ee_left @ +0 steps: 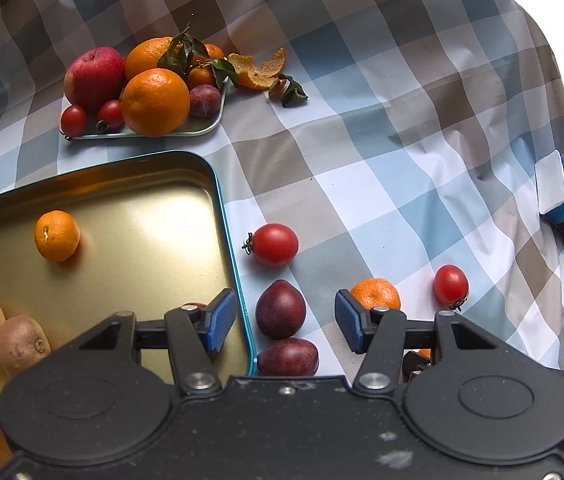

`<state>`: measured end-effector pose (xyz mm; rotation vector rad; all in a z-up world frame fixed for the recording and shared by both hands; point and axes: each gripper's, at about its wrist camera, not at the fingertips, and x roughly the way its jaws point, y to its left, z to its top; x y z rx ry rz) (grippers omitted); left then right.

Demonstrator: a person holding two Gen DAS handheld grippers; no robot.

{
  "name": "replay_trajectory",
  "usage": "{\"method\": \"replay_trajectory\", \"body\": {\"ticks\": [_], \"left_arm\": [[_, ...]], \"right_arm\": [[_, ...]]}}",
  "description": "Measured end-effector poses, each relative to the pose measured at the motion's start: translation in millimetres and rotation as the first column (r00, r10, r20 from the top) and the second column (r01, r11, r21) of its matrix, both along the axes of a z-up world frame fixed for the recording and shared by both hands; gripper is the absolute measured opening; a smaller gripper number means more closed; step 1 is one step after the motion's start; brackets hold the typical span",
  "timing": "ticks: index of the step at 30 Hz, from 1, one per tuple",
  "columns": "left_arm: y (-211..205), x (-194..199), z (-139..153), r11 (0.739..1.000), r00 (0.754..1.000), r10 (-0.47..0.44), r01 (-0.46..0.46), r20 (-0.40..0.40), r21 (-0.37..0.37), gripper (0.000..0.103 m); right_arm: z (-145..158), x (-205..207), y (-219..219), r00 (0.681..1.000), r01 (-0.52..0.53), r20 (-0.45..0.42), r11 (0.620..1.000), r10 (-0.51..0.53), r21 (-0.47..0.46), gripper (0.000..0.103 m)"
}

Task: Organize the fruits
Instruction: 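Grasp a mandarin orange with the right tool while the left tool grasps another mandarin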

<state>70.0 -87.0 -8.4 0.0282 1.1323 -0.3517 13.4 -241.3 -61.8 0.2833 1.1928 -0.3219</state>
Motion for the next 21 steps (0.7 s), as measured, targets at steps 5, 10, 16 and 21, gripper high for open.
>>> {"method": "replay_trajectory", "body": {"ticks": [5,10,16,21], "left_arm": [[-3,0,-1,1.0,1.0,-0.006,0.006,0.0,-0.009,0.056],[-11,-1,-3,1.0,1.0,-0.019,0.019,-0.006,-0.02,0.056],[-32,-5,-8,0.998,0.998,-0.066,0.065,-0.007,-0.019,0.056],[-52,-7,-14,0.995,0.995,-0.099,0.099,-0.012,-0.016,0.056]], "right_arm": [[5,-1,-9,0.999,0.032,0.014,0.999,-0.032,0.0,0.047],[17,-5,-22,0.995,0.079,0.056,0.996,-0.081,0.034,0.047],[25,-11,-28,0.992,0.086,0.093,0.996,-0.088,0.023,0.047],[24,-18,-35,0.99,0.104,0.095,0.995,-0.105,0.011,0.047]]}}
